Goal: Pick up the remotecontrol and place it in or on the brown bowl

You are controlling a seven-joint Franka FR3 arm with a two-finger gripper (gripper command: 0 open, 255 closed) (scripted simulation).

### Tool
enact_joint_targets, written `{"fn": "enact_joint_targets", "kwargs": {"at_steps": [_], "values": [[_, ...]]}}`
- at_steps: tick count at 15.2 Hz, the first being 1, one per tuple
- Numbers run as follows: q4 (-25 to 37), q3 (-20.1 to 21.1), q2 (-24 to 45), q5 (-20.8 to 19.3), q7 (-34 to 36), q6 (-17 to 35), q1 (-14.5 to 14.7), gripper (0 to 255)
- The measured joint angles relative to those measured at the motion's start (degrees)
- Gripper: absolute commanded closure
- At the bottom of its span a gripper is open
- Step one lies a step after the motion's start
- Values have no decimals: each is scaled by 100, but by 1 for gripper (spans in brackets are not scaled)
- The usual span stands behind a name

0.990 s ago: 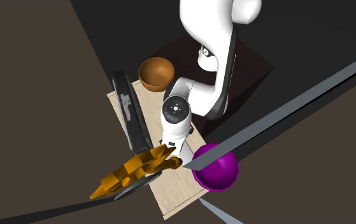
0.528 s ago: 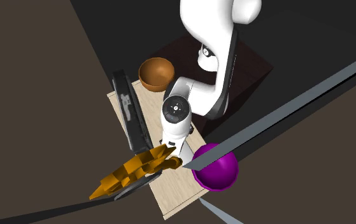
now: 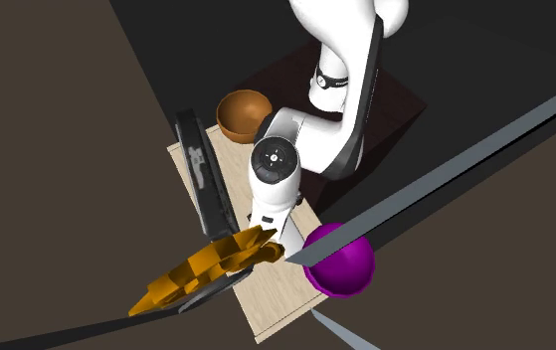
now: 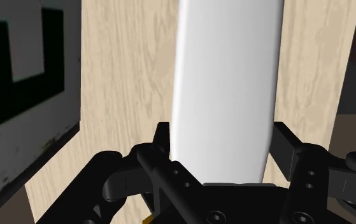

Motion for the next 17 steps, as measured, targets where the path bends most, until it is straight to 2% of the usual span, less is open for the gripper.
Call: {"fn": "enact_joint_targets", "kwargs": {"at_steps": [17], "values": [[223,56,-1121,230,-167,-1329,-33,255]]}}
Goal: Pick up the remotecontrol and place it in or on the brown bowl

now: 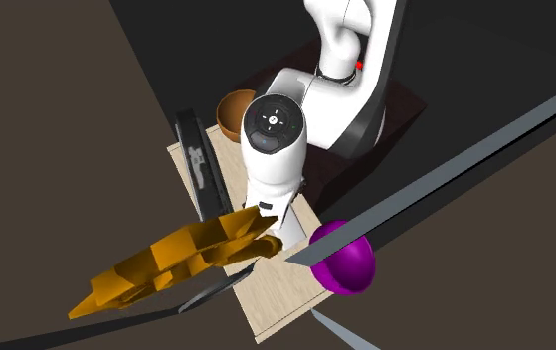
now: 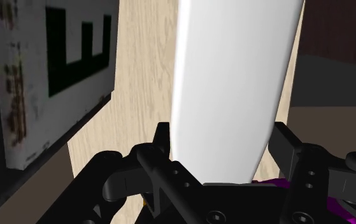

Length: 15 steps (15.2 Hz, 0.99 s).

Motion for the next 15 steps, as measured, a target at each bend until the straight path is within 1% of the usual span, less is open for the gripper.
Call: {"fn": "enact_joint_targets", "kwargs": {"at_steps": [7,10,15], "values": [[174,3,-342,52,-28,-510,4,255],[-230,-115,-720,91,-267,-482,-92,255],[-1037,-427,-1492,84,-797,-448,-313,255]]}}
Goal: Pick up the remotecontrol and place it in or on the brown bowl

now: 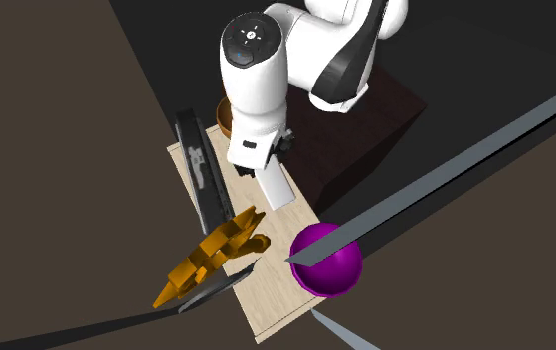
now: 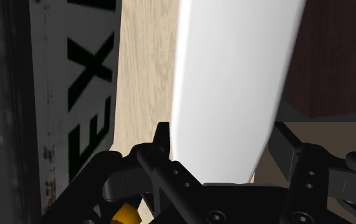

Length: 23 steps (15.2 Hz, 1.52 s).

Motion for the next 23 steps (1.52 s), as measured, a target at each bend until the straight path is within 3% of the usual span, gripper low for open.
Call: {"fn": "enact_joint_targets", "kwargs": {"at_steps": [7,15,18,23], "values": [[-928,-617,-1054,-286,-858,-128,-470,255],[-1573,-1436,-2061,-932,-1921,-463,-1267,255],[-1769,-1655,-2161,-1128,-2180,-359,-1487,255],[-1981,-1764,-1838,-1202,-2235,175,-1523,255]]}}
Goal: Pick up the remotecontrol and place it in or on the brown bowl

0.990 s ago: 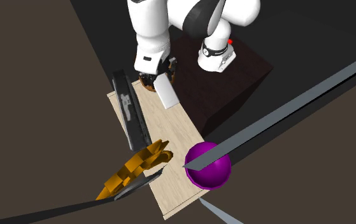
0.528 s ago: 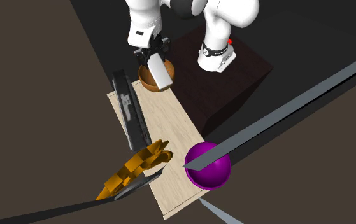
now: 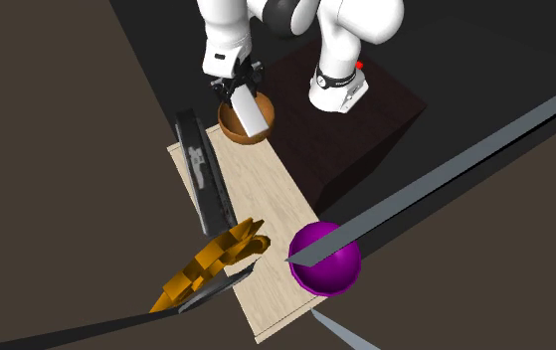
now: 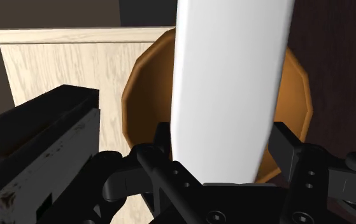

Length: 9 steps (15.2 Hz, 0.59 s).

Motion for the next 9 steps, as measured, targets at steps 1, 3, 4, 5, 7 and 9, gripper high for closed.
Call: {"fn": "enact_joint_targets", "kwargs": {"at_steps": [1,3,4,5,7,9], "values": [[-30,-19,86,-8,-6,117,1,255],[-102,-46,225,-22,-6,332,1,255],[-131,-65,304,-32,-15,441,-1,255],[-153,-74,407,-29,-9,565,12,255],[-194,-101,559,-38,-12,777,17,255],[-226,-111,631,-41,-12,868,21,255]]}}
